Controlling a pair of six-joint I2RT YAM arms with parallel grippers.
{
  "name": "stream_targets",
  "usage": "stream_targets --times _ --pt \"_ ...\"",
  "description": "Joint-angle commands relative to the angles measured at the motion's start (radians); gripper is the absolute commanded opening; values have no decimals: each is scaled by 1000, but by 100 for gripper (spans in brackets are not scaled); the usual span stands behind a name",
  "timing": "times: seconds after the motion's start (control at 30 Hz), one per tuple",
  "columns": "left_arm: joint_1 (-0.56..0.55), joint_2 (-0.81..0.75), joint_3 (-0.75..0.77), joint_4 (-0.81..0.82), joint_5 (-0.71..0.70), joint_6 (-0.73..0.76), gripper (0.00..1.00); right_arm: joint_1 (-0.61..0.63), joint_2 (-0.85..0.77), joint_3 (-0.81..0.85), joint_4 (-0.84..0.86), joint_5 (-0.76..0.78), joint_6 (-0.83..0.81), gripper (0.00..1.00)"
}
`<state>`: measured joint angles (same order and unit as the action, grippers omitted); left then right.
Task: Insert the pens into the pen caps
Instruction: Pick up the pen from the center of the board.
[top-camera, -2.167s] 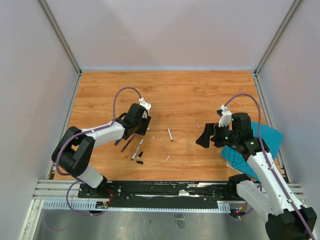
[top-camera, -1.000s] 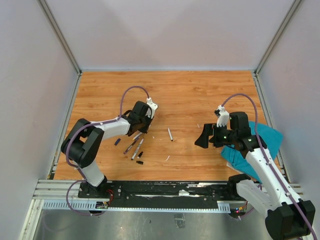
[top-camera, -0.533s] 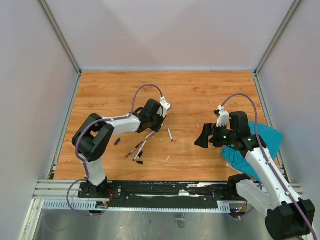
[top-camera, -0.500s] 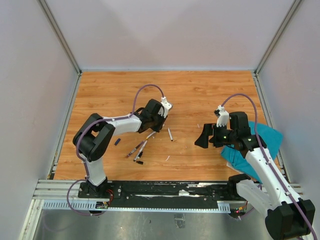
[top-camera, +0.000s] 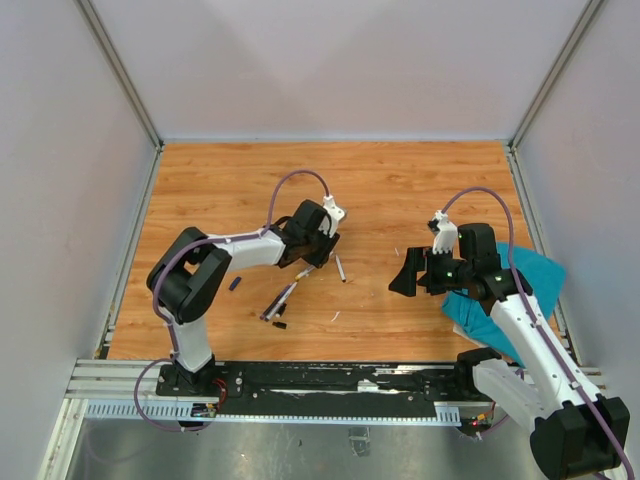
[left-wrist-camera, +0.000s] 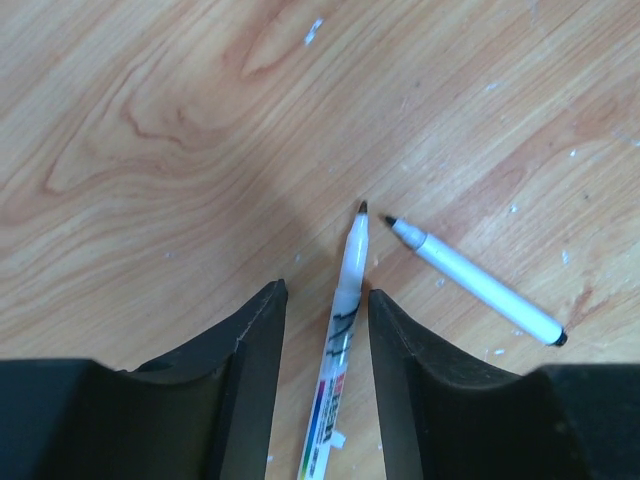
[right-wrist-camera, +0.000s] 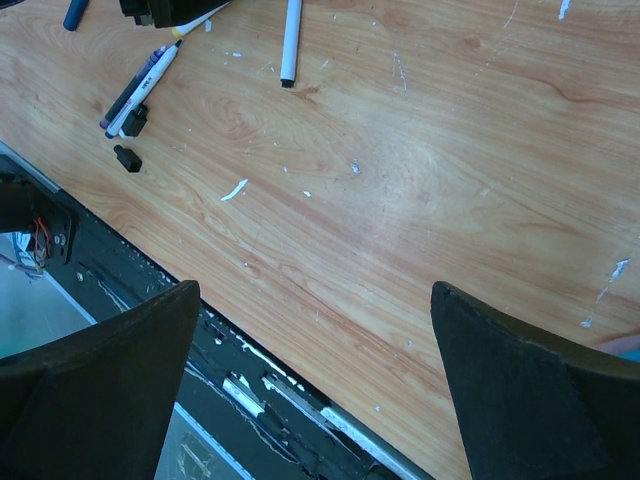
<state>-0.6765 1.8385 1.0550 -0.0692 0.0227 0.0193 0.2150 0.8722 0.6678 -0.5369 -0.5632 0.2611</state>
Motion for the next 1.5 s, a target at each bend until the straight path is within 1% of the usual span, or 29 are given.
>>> stream_targets --times 0.0,0.47,0.57,0.7,1.03,1.17,1.23,1.3,1.47 --pt "0 -60 -48 -56 -40 0 45 -14 4 -5 -8 -26 -17 99" --pt "0 -151 -191 -64 -48 -50 42 -14 23 5 -14 -38 -22 98" --pt "0 -161 -214 -43 -40 -59 36 -14 31 9 -18 -38 -26 98" --pt "0 -154 -208 -33 -35 -60 28 -13 30 15 -24 -37 -27 99" --pt "0 -140 -165 -25 -55 -43 15 -13 14 12 -27 -27 -23 98" --pt "0 -147 -147 -19 -79 -32 3 -13 11 13 -28 -25 -22 98" --pt "0 -156 -143 -11 -84 -32 1 -14 9 14 -28 -23 -22 99" --pt "0 -166 -138 2 -83 -35 0 -13 5 21 -33 -7 -23 98" --pt "0 -209 -134 31 -75 -54 1 -14 -54 48 -43 112 12 98"
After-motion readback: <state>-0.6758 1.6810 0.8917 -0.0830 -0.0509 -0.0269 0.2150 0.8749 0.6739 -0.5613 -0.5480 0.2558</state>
